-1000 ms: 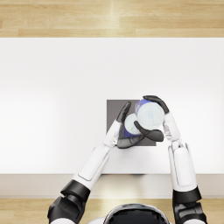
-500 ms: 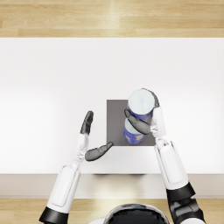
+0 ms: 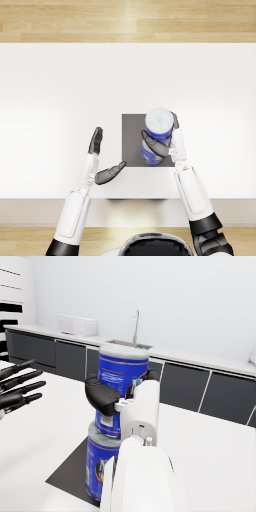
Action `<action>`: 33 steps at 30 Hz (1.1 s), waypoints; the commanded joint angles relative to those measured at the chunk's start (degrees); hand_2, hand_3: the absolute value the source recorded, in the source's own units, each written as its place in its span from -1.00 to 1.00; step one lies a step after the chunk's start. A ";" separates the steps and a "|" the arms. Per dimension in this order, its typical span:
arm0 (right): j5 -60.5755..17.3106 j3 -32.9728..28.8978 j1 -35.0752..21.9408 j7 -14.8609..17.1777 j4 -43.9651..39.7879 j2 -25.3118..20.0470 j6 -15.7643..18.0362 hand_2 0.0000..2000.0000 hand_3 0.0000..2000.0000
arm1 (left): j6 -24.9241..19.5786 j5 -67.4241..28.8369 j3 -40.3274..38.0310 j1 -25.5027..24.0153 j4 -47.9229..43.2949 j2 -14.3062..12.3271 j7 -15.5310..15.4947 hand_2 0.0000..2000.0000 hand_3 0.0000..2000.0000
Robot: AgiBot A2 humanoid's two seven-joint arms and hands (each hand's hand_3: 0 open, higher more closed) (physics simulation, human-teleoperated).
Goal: Pick up the blue can on the left and place it in the middle, then pick up the blue can on the right and place it on top of the can in the middle
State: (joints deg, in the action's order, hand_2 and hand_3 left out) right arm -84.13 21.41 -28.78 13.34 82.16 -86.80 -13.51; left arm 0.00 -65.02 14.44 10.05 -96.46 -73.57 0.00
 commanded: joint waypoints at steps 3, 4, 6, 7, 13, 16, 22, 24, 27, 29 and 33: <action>0.01 -0.27 0.25 -0.64 -1.29 -0.12 -0.78 -0.36 0.19 | 0.00 0.00 -0.33 0.46 -0.12 -0.72 0.00 -1.00 -1.00; 0.01 -0.30 0.35 -0.62 -1.41 -0.16 -2.15 -1.00 -0.13 | 0.00 0.00 0.03 0.49 0.04 -0.90 0.00 -1.00 -1.00; 0.00 -0.90 0.21 -0.05 -0.87 -0.42 -4.74 -1.00 -0.79 | 0.00 0.00 -0.07 0.53 -0.10 -1.23 0.00 -1.00 -1.00; 0.00 -1.30 0.33 0.17 0.38 -0.47 -5.68 -1.00 -1.00 | 0.00 0.00 -0.05 0.61 -0.24 -1.43 0.00 -1.00 -1.00; -0.01 -2.92 -1.26 0.83 4.90 -1.75 -7.79 -1.00 -1.00 | 0.00 0.01 -0.31 1.56 -0.16 -2.81 0.00 -1.00 -1.00; -0.01 -3.29 -1.95 0.97 6.67 -2.31 -8.07 -1.00 -1.00 | 0.00 0.01 -0.61 1.71 -0.57 -3.32 0.00 -1.00 -1.00; -0.01 15.02 -13.13 0.93 11.60 15.85 -8.47 -1.00 -1.00 | 0.00 0.01 -0.89 4.54 -1.91 -5.56 0.00 -1.00 -1.00; -0.04 -1.18 -5.82 0.90 14.06 1.64 -8.49 -1.00 -1.00 | 0.00 0.02 -1.12 5.99 -2.61 -6.54 0.00 -1.00 -1.00; -0.04 -4.65 -5.88 0.95 17.81 0.97 -8.59 -1.00 -1.00 | 0.00 0.02 -3.10 9.01 -4.04 -8.24 0.00 -1.00 -1.00; -0.04 -8.62 -6.04 0.91 19.86 0.67 -8.55 -1.00 -1.00 | 0.00 0.02 -6.40 11.97 -4.90 -9.74 0.00 -1.00 -1.00; -0.02 -17.13 -5.46 0.96 22.18 0.74 -1.39 -1.00 -1.00 | 0.00 0.02 -13.03 16.64 -6.29 -9.93 0.00 -1.00 -1.00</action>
State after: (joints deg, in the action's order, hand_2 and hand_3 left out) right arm -84.15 9.30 -33.71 13.37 102.62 -86.01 -10.69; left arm 0.00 -64.99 5.21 23.21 -101.64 -83.30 0.00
